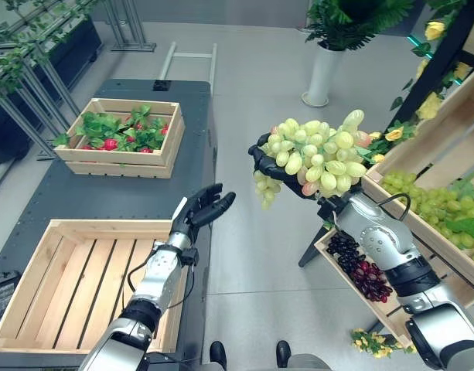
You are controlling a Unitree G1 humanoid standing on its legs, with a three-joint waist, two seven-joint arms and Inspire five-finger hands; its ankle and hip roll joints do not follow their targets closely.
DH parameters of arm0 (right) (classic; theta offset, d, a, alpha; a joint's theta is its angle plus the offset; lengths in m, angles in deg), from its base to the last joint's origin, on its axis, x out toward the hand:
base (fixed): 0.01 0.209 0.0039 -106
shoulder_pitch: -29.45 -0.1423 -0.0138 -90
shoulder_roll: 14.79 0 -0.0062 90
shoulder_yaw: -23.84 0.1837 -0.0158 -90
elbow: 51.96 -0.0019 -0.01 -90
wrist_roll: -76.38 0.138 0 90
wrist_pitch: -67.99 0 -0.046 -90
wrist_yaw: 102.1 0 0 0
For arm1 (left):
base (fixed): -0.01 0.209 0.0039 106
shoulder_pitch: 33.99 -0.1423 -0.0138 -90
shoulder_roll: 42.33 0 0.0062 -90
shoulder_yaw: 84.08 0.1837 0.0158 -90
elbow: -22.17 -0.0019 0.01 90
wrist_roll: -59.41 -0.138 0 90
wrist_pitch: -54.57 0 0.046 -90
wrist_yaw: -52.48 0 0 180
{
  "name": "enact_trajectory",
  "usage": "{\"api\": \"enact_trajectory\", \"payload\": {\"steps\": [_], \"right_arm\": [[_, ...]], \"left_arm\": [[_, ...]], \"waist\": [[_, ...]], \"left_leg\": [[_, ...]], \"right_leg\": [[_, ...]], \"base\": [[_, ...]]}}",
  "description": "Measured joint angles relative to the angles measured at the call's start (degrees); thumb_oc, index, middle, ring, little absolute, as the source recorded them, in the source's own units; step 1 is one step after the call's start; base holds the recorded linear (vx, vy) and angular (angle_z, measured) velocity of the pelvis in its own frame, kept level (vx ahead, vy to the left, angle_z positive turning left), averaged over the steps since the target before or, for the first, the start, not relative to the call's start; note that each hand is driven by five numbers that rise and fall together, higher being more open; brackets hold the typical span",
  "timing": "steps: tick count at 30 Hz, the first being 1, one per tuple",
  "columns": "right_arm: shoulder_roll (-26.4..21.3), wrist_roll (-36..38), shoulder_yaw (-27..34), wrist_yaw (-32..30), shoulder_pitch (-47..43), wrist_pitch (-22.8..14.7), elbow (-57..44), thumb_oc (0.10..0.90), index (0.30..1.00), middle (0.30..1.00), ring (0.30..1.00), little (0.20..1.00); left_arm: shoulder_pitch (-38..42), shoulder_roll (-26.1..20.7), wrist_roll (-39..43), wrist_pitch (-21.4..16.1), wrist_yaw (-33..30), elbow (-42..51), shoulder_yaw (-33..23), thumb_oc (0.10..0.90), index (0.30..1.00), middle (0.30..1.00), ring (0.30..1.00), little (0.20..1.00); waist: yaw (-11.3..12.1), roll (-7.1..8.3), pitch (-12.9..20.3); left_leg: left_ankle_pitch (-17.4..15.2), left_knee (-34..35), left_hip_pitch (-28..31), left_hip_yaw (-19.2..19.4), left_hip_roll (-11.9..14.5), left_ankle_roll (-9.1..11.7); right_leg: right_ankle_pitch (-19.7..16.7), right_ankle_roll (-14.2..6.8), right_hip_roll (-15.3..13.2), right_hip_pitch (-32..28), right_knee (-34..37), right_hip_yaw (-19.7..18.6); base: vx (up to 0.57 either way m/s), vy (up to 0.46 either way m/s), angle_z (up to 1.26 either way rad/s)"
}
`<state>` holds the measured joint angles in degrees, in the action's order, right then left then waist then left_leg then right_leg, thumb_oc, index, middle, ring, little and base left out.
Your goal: Pick up the fruits from the basket on one side to the basket on the other side
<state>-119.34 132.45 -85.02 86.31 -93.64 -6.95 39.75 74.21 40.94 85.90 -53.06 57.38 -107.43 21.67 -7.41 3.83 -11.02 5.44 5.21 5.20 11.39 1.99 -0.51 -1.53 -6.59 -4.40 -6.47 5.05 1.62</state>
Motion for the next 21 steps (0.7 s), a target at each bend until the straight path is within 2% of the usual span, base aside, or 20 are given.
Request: {"api": "enact_trajectory", "payload": {"steps": [5, 8, 14, 17, 18, 21], "right_arm": [[-3.54, -1.59, 4.01, 2.54, 4.53, 2.40, -4.82, 0.400, 0.300, 0.300, 0.300, 0.300], [-6.03, -1.61, 5.88, 4.00, 7.02, 3.41, -7.07, 0.400, 0.300, 0.300, 0.300, 0.300], [-10.35, -1.53, 7.57, 5.70, 8.75, 3.72, -10.75, 0.400, 0.300, 0.300, 0.300, 0.300], [-13.08, -1.01, 10.04, 6.74, 9.77, 3.86, -12.47, 0.400, 0.300, 0.300, 0.300, 0.300], [-13.79, -0.99, 11.68, 6.82, 10.18, 3.86, -12.66, 0.400, 0.300, 0.300, 0.300, 0.300], [-17.19, -0.98, 14.27, 7.24, 10.89, 3.85, -12.23, 0.400, 0.300, 0.300, 0.300, 0.300]], "left_arm": [[-0.58, 0.65, -0.99, -0.14, -1.73, 0.02, 0.02, 0.800, 0.900, 0.900, 0.900, 0.900], [-0.64, 0.69, -0.99, -0.13, -3.82, -0.87, -0.30, 0.800, 0.900, 0.900, 0.900, 0.900], [-1.15, 2.16, -0.95, 0.56, -4.46, -4.56, -0.43, 0.800, 0.900, 0.900, 0.900, 0.900], [-1.22, 3.02, -0.95, 0.59, -4.35, -5.21, -0.39, 0.800, 0.900, 0.900, 0.900, 0.900], [-1.26, 3.25, -0.96, 0.61, -4.36, -5.81, -0.33, 0.800, 0.900, 0.900, 0.900, 0.900], [-1.74, 3.39, -0.96, 0.61, -4.37, -6.13, -0.26, 0.800, 0.900, 0.900, 0.900, 0.900]], "waist": [[-1.57, 0.38, 0.25], [-3.95, 0.57, 0.37], [-7.48, 0.75, 0.82], [-8.57, 0.88, 1.14], [-9.99, 1.13, 1.45], [-10.73, 1.42, 1.65]], "left_leg": [[-0.23, 0.35, 0.33, 2.58, 0.08, -0.28], [-0.49, 0.37, 0.83, 4.43, 0.04, -0.39], [-1.50, 0.39, 2.00, 8.25, 0.54, -0.01], [-1.76, 0.39, 2.19, 9.56, 0.64, 0.04], [-1.84, 0.38, 2.22, 10.08, 0.40, 0.06], [-2.24, 0.40, 2.54, 11.60, 0.64, 0.12]], "right_leg": [[-0.69, -0.17, -0.01, 0.84, 0.00, -2.71], [-1.18, -0.43, -0.05, 1.19, -0.01, -4.30], [-1.70, -0.63, 0.15, 2.02, 0.01, -7.29], [-1.90, -0.71, 0.32, 2.44, 0.00, -8.59], [-2.28, -0.64, 0.45, 2.70, -0.02, -9.14], [-2.71, -0.72, 0.51, 3.17, -0.02, -9.74]], "base": [[0.02, 0.096, -0.26], [0.00, 0.070, -0.27], [0.02, 0.067, -0.36], [0.02, 0.044, -0.24], [0.02, 0.039, -0.16], [0.07, 0.067, -0.27]]}}
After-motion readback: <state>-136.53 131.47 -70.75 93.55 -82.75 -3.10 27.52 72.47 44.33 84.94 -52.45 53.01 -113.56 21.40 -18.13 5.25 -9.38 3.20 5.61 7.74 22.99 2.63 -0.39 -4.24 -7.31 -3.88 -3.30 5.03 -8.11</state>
